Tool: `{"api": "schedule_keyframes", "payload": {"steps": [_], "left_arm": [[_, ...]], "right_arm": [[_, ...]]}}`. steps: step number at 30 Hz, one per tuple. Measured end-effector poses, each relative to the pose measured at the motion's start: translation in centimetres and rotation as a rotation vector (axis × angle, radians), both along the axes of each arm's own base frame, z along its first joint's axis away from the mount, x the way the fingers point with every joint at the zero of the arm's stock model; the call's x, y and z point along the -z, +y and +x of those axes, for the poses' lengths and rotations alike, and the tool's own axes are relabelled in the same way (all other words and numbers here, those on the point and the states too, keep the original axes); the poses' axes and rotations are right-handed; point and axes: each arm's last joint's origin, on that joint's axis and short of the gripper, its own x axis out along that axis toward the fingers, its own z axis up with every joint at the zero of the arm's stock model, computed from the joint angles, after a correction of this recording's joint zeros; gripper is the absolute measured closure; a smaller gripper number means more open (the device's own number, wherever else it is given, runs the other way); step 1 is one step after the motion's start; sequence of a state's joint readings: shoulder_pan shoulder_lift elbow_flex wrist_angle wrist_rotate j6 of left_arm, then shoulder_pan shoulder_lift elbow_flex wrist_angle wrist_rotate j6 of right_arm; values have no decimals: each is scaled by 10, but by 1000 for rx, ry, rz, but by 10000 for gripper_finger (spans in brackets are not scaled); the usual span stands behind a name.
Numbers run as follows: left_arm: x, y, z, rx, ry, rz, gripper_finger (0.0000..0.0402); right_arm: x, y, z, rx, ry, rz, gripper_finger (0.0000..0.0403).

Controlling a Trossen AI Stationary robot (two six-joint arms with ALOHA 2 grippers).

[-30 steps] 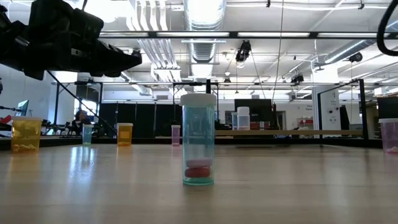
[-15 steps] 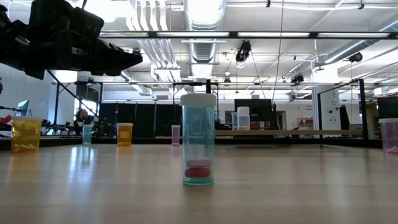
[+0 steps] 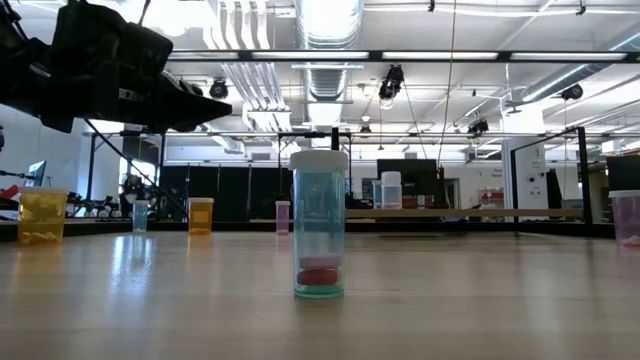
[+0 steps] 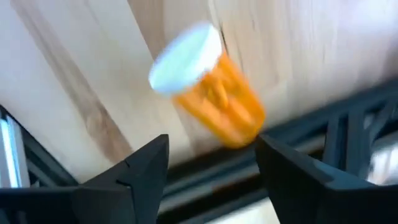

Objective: Pick and place medicine bottles onto shelf by color
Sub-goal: Put the bottom orange pill bottle on the shelf

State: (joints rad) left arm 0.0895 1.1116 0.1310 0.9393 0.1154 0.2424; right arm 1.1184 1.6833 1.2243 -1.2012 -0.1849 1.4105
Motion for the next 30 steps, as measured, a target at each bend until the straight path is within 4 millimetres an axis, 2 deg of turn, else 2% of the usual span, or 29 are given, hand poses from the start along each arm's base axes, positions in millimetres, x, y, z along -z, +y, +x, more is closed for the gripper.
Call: {"api": "schedule_keyframes", "payload": {"steps": [9, 20, 25, 30], "left_arm": [[3, 0, 4, 0, 1, 0, 388], [2, 0, 4, 0, -18, 2, 388], [2, 0, 4, 0, -20, 5, 388], [2, 0, 4, 0, -19, 6, 388]], "right_arm": [[11, 1, 4, -129, -22, -36, 143], [31, 9, 11, -206, -28, -24, 145], [38, 9, 14, -229, -13, -37, 157], [39, 7, 16, -232, -4, -46, 187]]}}
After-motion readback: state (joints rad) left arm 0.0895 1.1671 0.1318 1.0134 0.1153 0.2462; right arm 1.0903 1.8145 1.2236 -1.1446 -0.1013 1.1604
